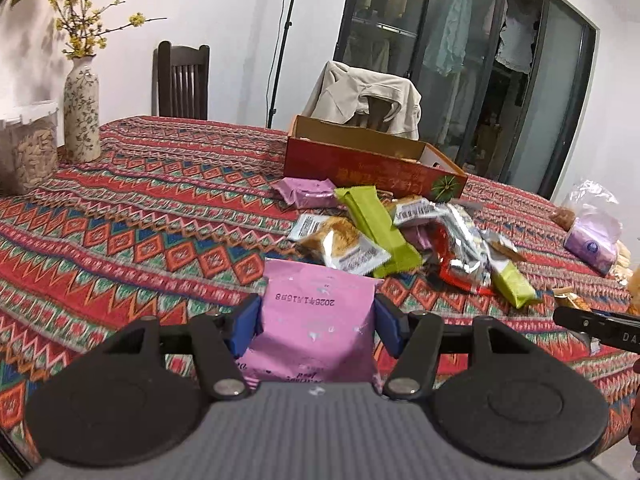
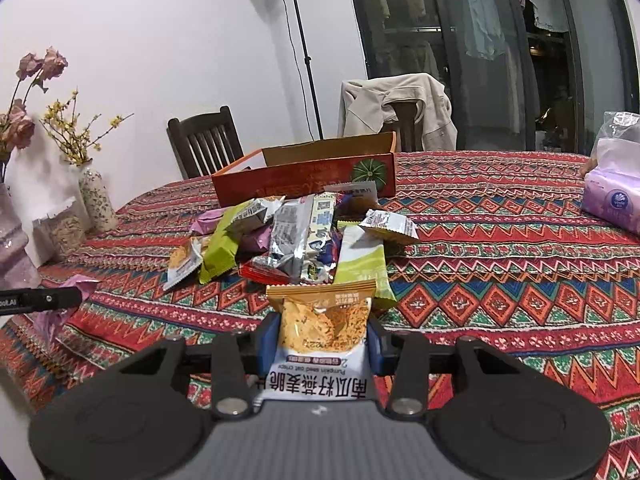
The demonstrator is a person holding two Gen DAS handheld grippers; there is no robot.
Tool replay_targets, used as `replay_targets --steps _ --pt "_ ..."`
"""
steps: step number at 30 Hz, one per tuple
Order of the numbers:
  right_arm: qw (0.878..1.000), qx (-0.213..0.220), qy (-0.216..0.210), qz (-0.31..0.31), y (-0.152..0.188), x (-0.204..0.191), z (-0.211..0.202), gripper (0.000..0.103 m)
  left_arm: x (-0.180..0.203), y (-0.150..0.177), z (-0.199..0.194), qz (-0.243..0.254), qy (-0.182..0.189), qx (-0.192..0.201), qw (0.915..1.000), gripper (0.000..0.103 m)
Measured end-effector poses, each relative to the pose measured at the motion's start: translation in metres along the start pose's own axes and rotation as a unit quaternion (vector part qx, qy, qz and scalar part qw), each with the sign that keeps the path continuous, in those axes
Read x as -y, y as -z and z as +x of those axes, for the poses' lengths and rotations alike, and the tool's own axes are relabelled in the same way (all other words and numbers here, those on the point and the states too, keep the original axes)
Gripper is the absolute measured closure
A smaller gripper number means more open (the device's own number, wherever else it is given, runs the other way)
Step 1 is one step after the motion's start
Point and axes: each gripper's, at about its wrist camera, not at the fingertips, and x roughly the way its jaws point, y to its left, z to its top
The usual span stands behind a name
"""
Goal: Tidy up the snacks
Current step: 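Lower both packets into the cardboard box and open both grippers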
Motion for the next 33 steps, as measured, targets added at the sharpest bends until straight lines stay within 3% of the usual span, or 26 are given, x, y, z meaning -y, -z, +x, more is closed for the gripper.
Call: replay_targets --steps 5,10,14,18,21,26,31,33 --pt "0.999 0.021 -0.046 0.010 -0.036 0.009 0.008 0.060 0.004 -0.062 0.026 0.010 0.059 0.032 0.9977 0.042" --pt "0.995 0.053 -0.088 0.002 -0.117 0.022 0.044 0.060 0.018 -0.152 0.091 0.028 0.098 0.038 0.9941 0.042" --pt "0.991 0.043 -0.124 0.027 -0.197 0.040 0.105 0.060 0.040 -0.223 0.171 0.040 0.082 0.018 0.9957 0.042" --pt "0.980 -0.015 -0.168 0.103 -0.270 0.063 0.203 0.060 0.059 -0.272 0.269 0.039 0.040 -0.013 0.9984 0.042" --pt "0.982 -0.057 -0.140 0.111 -0.299 0.064 0.281 0.060 0.067 -0.289 0.352 0.033 0.013 -0.066 0.9972 0.041" --pt "0.990 -0.132 -0.023 0.046 -0.312 0.053 0.405 0.060 0.059 -0.295 0.460 0.041 -0.044 -0.127 0.9900 0.041" --pt "0.984 -0.178 0.029 0.007 -0.314 0.046 0.478 0.057 0.050 -0.290 0.502 0.015 -0.032 -0.148 0.9884 0.037" --pt "0.984 -0.175 0.039 0.004 -0.316 0.044 0.484 0.038 0.045 -0.290 0.500 0.018 -0.029 -0.141 0.9894 0.035"
